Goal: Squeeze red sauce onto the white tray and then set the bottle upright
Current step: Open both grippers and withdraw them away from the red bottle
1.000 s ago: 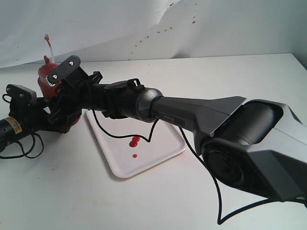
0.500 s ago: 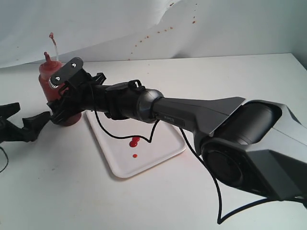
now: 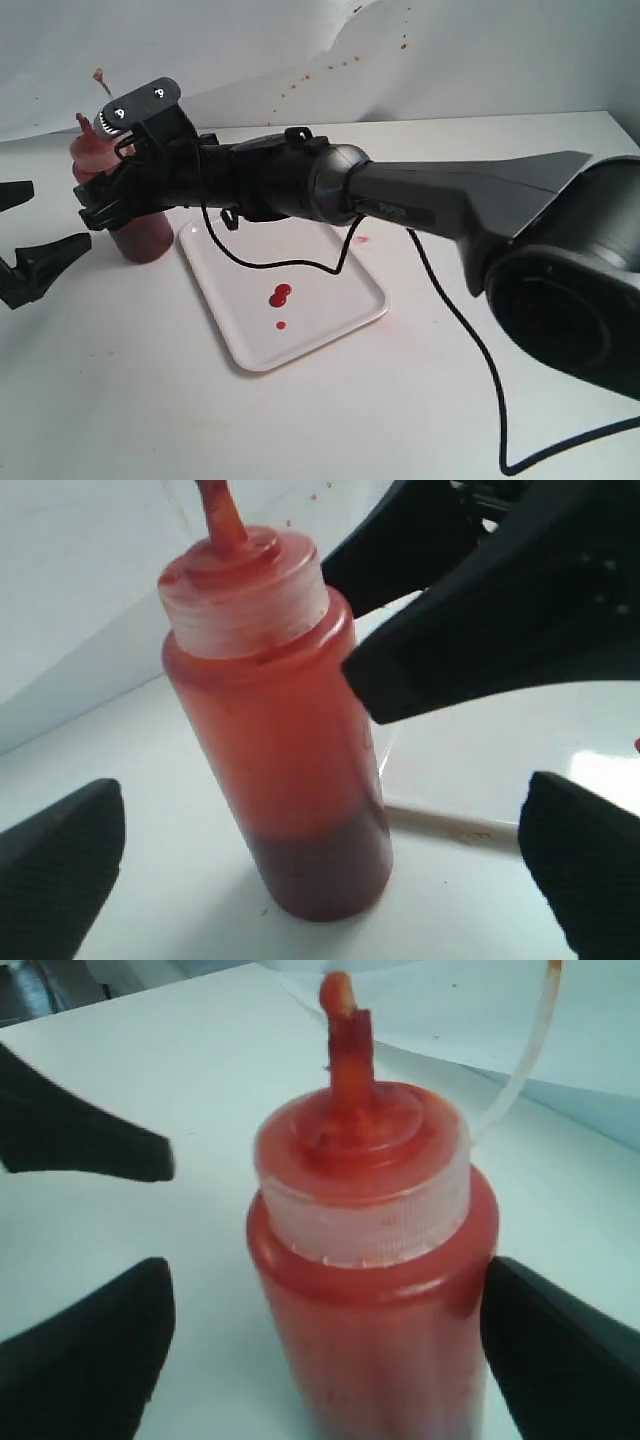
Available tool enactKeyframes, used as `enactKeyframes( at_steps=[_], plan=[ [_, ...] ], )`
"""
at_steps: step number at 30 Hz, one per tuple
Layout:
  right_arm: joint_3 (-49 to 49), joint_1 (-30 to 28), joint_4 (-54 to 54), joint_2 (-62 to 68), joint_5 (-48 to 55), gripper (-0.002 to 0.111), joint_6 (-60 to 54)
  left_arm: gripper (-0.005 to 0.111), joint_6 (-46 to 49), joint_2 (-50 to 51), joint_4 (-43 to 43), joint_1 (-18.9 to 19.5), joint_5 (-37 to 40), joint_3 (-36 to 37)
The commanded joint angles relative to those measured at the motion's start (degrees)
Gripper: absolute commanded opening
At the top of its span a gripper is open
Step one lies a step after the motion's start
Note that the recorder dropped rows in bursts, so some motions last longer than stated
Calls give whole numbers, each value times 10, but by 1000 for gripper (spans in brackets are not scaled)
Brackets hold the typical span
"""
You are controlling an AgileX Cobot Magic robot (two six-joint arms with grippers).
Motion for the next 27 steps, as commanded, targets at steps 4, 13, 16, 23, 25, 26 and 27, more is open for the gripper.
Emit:
enactKeyframes(
  at_steps=[4, 13, 16, 23, 25, 26, 27],
  plan=[
    [94, -3, -51, -136, 39, 74, 16, 105, -49, -40, 65, 2, -10, 3],
    [204, -4, -196, -278, 21, 42, 74, 105, -179, -52, 32, 2, -10, 3],
    [268, -4, -222, -337, 0, 23, 78, 105, -217, -73, 32, 2, -10, 3],
    [441, -4, -218, -489, -180, 0, 78, 60, -320, -184, 90, 2, -10, 3],
    [494, -4, -200, -530, -221, 0, 79, 27, -366, -222, 114, 2, -10, 3],
    [519, -4, -197, -551, -241, 0, 79, 8, -397, -243, 131, 2, -10, 3],
    [541, -4, -197, -573, -259, 0, 83, 1, -418, -263, 151, 2, -10, 3]
  ],
)
